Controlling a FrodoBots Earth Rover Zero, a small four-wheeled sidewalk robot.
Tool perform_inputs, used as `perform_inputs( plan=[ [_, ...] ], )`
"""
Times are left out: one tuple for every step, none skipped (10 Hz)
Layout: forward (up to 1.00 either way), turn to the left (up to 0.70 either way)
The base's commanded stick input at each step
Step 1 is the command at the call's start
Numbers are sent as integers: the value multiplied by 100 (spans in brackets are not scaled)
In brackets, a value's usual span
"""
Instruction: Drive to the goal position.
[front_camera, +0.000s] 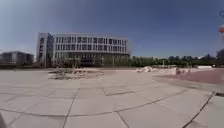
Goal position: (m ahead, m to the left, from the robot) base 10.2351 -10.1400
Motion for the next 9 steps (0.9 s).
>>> perform_inputs(
  plan=[
    [70, 0],
    [70, 0],
    [70, 0],
    [70, 0],
    [70, 0],
    [70, 0],
    [70, 0],
    [70, 0],
    [70, 0]
  ],
)
